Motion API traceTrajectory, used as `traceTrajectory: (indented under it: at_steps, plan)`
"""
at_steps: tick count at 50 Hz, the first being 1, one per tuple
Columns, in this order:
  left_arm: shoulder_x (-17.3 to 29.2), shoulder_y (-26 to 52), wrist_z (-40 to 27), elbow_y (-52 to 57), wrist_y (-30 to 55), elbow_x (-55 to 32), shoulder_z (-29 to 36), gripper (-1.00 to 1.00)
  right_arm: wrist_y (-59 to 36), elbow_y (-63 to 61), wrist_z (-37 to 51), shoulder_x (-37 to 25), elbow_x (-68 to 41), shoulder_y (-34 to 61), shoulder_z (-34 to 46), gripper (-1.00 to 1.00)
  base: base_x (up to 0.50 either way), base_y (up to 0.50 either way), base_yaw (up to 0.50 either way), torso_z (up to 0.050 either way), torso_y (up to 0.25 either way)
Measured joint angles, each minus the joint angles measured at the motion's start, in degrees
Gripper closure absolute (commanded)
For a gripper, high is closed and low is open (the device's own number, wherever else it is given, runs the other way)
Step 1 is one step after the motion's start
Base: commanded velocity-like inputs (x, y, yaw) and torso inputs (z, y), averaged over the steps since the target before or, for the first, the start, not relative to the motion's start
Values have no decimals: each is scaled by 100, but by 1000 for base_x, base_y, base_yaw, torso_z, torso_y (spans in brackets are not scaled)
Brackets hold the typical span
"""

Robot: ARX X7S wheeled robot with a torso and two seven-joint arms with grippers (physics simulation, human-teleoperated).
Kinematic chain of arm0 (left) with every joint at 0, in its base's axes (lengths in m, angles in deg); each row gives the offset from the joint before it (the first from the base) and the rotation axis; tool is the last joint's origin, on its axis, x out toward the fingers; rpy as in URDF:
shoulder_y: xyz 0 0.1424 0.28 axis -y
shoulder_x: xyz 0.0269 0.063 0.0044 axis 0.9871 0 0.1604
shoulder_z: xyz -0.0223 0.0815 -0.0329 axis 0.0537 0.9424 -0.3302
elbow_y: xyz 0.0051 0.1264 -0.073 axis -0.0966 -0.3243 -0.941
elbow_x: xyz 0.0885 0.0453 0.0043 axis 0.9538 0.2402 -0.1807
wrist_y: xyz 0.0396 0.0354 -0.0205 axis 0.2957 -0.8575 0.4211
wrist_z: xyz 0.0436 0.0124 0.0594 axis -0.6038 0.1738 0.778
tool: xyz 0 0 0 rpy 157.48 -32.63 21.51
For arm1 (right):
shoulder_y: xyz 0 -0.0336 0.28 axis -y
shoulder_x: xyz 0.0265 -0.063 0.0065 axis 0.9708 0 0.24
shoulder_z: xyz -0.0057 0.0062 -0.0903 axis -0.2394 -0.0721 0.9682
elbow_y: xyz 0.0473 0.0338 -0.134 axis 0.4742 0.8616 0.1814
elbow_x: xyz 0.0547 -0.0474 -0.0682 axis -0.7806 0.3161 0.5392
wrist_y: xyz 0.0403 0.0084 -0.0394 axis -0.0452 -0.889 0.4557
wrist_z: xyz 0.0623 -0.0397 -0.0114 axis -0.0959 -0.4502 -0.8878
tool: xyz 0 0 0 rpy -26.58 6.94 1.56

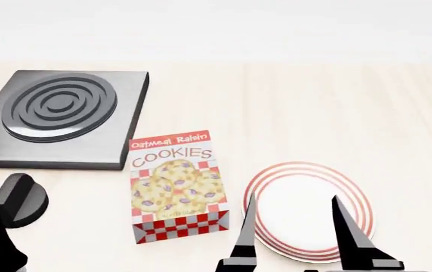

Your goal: Pick the akita bowl from table center and place it on the plate.

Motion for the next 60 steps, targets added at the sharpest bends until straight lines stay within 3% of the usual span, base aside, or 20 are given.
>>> traceTrajectory:
  at_steps: [13,32,45,60]
  plan:
    - [-63,-191,-758,134,-289,-611,84,-100,4,33,37,-61,-93,22,17,-100,0,0,0,0,0]
    - [136,-503,-1550,79,-732,-196,295,-100,5,14,123,-136,-172,42,46,-100,0,0,0,0,0]
    - [257,-443,-2327,-134,-472,67,405,-100,7,18,190,-173,-224,53,48,-100,0,0,0,0,0]
    - [207,-325,-2951,-451,-201,-295,315,-100,-14,19,264,-217,-287,80,54,-100,0,0,0,0,0]
